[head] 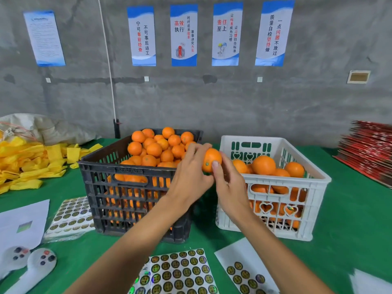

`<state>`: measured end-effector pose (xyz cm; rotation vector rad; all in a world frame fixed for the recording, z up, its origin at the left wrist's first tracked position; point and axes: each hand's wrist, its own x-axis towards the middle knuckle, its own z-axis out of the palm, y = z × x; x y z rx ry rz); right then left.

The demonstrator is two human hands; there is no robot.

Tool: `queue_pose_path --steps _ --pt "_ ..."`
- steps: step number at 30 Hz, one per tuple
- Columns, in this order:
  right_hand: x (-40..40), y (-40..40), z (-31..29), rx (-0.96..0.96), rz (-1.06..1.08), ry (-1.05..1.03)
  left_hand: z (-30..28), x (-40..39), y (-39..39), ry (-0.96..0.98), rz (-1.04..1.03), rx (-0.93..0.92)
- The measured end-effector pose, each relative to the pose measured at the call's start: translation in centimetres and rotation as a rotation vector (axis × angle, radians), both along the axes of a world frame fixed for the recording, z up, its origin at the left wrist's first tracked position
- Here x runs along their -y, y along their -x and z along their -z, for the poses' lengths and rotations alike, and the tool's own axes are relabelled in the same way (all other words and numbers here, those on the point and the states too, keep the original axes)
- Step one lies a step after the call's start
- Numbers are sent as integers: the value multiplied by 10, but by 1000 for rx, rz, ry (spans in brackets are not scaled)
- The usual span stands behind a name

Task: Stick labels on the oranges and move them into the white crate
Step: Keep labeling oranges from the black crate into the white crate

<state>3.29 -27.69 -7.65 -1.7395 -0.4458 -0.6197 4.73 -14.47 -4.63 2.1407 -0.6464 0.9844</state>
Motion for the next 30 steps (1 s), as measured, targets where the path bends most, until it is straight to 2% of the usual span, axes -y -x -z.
queue_pose_path --steps 2,7,11,14,16,20,22,25,27,30 --pt "19 10 28 -47 39 42 29 9 8 11 44 -133" --pt "60 20 99 -251 42 161 99 33 15 5 142 -635" --pt "78 24 144 -371 -7 237 147 41 11 120 202 -858" --pt "83 24 162 -452 -13 208 177 41 8 239 281 -1044" --pt "83 24 173 -488 -24 161 194 38 7 234 308 -1049" --pt "84 24 175 -471 -7 130 208 24 9 106 257 -924" --pt "89 23 174 -474 -76 279 207 15 9 75 219 -854" --pt "95 23 183 -458 -198 608 205 3 10 136 206 -845" --pt "94 24 188 -484 -228 673 206 1 11 184 200 -862" --pt "92 25 189 -424 -194 741 210 3 14 222 196 -856"
